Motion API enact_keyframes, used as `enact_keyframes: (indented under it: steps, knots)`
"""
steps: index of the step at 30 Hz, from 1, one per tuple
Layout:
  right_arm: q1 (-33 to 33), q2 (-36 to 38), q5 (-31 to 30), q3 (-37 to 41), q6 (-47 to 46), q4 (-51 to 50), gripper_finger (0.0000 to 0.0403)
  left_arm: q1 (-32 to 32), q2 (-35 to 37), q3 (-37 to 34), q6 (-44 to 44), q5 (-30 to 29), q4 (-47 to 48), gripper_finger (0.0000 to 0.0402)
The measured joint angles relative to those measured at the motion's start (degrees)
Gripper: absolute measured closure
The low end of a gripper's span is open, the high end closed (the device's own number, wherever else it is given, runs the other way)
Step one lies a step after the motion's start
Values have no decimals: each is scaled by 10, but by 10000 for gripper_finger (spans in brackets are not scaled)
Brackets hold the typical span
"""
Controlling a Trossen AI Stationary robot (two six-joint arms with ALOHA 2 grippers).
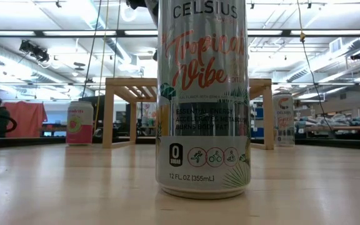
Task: Place canned beverage on shelf
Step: Put the left white pink soda can on the shelf
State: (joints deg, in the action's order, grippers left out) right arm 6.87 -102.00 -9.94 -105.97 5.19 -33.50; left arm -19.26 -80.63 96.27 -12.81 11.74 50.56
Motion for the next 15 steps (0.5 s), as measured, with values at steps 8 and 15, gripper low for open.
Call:
enact_keyframes:
  steps: [8, 15]
  knots:
    - [0, 0, -1, 0, 0, -3, 151, 0, 0, 0, 4, 2, -3, 93]
    - [0, 0, -3, 0, 0, -3, 151, 0, 0, 0, 31, 1, -5, 93]
